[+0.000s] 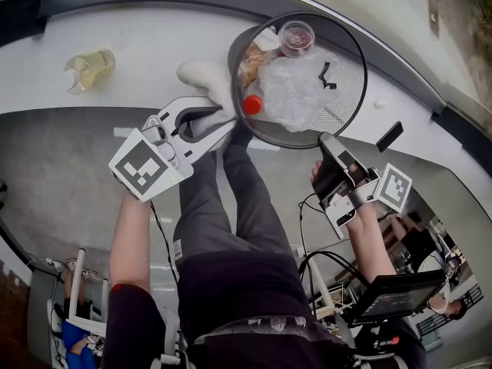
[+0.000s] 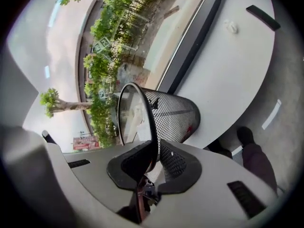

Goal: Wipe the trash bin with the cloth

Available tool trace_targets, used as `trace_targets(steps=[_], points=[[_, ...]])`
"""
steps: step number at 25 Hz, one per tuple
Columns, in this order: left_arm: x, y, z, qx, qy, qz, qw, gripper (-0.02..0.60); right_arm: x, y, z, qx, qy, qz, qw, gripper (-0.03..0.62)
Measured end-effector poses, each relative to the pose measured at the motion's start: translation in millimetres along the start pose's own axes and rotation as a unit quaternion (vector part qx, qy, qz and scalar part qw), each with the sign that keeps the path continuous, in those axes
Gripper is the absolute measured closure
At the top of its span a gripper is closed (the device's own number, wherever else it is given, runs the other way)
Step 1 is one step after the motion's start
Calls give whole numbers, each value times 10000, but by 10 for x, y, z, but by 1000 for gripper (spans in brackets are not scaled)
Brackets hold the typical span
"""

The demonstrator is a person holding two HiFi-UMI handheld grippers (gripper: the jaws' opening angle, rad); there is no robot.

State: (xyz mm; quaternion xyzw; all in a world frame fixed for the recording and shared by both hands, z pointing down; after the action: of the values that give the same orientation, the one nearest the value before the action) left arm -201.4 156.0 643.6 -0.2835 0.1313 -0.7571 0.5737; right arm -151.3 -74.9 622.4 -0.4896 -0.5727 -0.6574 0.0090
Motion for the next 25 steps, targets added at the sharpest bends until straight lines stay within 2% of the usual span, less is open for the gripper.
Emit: trace_targets(steps=[4,7,9,11,13,15,19,20,21,23,24,25], points=[[3,173,50,188,-104,172,9996,526,23,-45,154,-311,-193,-68,9993,543],[-17,139,8,253,-116,16,9996,526,-12,-119,96,-1119,-265,62,9933,540],[-39,88,-11,254,-179,-87,9995,526,-88,-205,-60,-2069,-254,292,9776,507],[-60,5,-56,206,-215,-171,9994,526,-131,-347,-328,-2993,-209,423,9530,485],[-53,-103,-141,199,-240,-202,9993,526,-105,-521,-625,-3591,-93,433,9322,484],[-34,-229,-251,210,-289,-270,9990,526,25,-663,-853,-3838,-58,286,9230,484],[-13,-500,-446,366,-402,-771,9955,526,423,-774,-1059,-4083,-503,-250,9111,484],[16,-562,-495,462,-311,-844,9949,526,469,-775,-1078,-4028,-571,-351,9128,488],[42,-618,-539,550,-173,-904,9942,526,487,-735,-1095,-3822,-551,-305,9219,506],[76,-674,-572,551,74,-1036,9931,526,415,-511,-1134,-3024,-265,324,9523,527],[103,-667,-559,489,154,-1071,9929,526,358,-406,-1144,-2641,-124,570,9627,532],[134,-646,-537,426,205,-1078,9930,526,310,-342,-1144,-2368,-38,618,9696,534]])
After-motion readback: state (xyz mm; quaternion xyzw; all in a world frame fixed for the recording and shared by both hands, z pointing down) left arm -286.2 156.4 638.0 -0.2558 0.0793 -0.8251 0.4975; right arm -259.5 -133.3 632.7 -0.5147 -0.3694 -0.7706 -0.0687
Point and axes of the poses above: the fingertips, and each gripper's own axes: x forward along the fingers, y to its right, z out of its underside, the point moved 4 cm from there along -x, backward along the fingers, and after that the axes turned 2 degrees about -z, right-handed, at the moved point
